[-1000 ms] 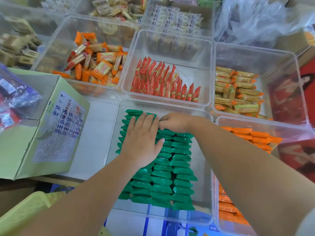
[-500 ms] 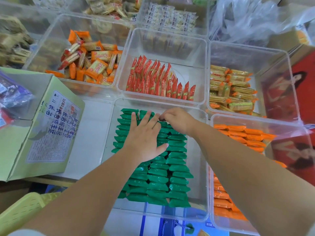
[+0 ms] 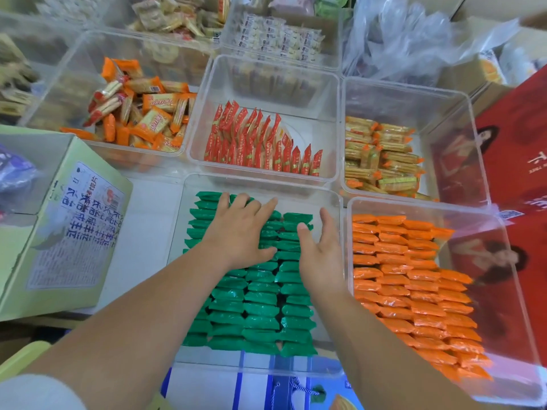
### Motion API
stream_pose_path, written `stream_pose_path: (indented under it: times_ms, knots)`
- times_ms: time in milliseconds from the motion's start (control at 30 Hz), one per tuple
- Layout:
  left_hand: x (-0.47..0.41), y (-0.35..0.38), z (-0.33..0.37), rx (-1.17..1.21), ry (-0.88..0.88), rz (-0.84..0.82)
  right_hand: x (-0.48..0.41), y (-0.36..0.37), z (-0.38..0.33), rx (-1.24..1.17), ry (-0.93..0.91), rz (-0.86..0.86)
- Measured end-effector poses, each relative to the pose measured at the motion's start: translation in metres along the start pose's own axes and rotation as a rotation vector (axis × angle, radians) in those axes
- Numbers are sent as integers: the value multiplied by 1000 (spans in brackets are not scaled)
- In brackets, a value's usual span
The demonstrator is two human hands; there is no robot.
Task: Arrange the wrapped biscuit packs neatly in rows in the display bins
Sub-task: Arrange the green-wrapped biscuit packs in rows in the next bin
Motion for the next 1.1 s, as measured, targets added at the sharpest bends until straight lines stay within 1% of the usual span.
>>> stream_pose_path:
  times_ms: [67, 133, 167, 300, 367, 433, 500, 533, 600, 667, 700, 767, 833, 900, 933, 1000, 1100]
  knots:
    - [1, 1, 3, 2, -16, 2, 15, 9, 13, -72, 136, -72]
    - [2, -1, 7, 8, -25, 35, 29, 16, 28, -88, 265, -143]
    - [3, -3, 10, 8, -21, 57, 35, 18, 34, -83, 302, -161]
    - [9, -12, 21, 14, -9, 103, 42, 17, 37, -18, 268, -215]
    - [23, -22, 18, 44, -51, 200, 39, 15, 37, -9, 292, -277]
    - [51, -32, 6, 97, -129, 353, 36, 14, 41, 3, 340, -321]
    - [90, -32, -12, 145, -241, 470, 39, 14, 46, -21, 378, -349]
    - [109, -27, -22, 174, -307, 489, 41, 14, 47, -36, 378, -354]
    - [143, -11, -37, 278, -447, 451, 47, 13, 48, -36, 350, -335]
    - [165, 8, -44, 457, -561, 365, 59, 11, 51, -59, 374, -289]
    - [170, 15, -45, 553, -594, 338, 65, 11, 56, -72, 407, -263]
    - [171, 20, -50, 722, -632, 342, 74, 11, 62, -81, 477, -228]
    - [167, 21, -55, 825, -691, 348, 80, 14, 63, -101, 598, -256]
    - [165, 20, -56, 848, -705, 335, 83, 22, 60, -153, 704, -294]
    - [166, 20, -54, 847, -697, 333, 82, 28, 56, -204, 726, -305]
    - [167, 19, -51, 838, -683, 339, 83, 42, 53, -282, 741, -342]
    - [167, 19, -51, 813, -684, 347, 87, 48, 55, -284, 763, -357]
Point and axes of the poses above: each hand's wrist, its own x-axis away from the middle knuckle, its own y-axis out of the palm, z = x × y, the point moved 5 cm from there along -x, towards the middle knuckle, and after that the axes turned 14 degrees about x, right-handed, at the moved point
